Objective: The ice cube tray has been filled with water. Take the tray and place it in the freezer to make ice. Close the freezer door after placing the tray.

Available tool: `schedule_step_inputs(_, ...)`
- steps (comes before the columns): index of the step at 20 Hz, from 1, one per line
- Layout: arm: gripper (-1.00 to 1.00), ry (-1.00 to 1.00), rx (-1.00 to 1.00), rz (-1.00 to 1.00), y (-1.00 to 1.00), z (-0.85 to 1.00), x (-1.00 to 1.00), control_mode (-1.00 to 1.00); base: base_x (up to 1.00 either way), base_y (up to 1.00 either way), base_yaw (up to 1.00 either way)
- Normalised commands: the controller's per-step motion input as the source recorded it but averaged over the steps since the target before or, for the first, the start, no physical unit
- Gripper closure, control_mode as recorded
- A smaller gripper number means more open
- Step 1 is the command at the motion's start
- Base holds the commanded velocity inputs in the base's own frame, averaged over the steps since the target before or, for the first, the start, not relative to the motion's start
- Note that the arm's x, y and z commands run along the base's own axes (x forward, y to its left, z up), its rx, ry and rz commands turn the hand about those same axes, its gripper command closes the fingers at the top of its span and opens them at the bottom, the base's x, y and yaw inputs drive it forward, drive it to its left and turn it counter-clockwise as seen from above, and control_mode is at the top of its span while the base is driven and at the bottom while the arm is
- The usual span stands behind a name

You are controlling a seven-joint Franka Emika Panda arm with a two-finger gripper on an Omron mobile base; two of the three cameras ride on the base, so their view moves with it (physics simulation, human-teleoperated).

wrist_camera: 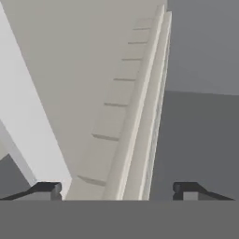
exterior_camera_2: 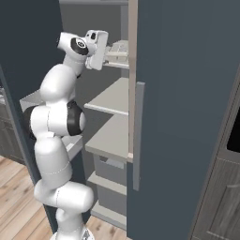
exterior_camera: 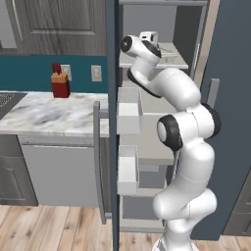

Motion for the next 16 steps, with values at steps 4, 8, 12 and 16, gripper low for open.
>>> schedule_step_inputs(4, -1.0, 0.26, -0.04, 0.0, 0.0, 0.0, -0.06, -1.0, 0.0, 0.0, 0.0)
schedule_step_inputs(8, -1.0, 0.29, -0.05, 0.0, 0.0, 0.0, -0.3, -1.0, 0.0, 0.0, 0.0)
schedule_step_inputs(12, -1.0, 0.28, -0.05, -0.02, 0.0, 0.0, -0.3, -1.0, 0.0, 0.0, 0.0)
schedule_step_inputs(16, -1.0, 0.19, -0.04, -0.02, 0.0, 0.0, -0.6, -1.0, 0.0, 0.0, 0.0)
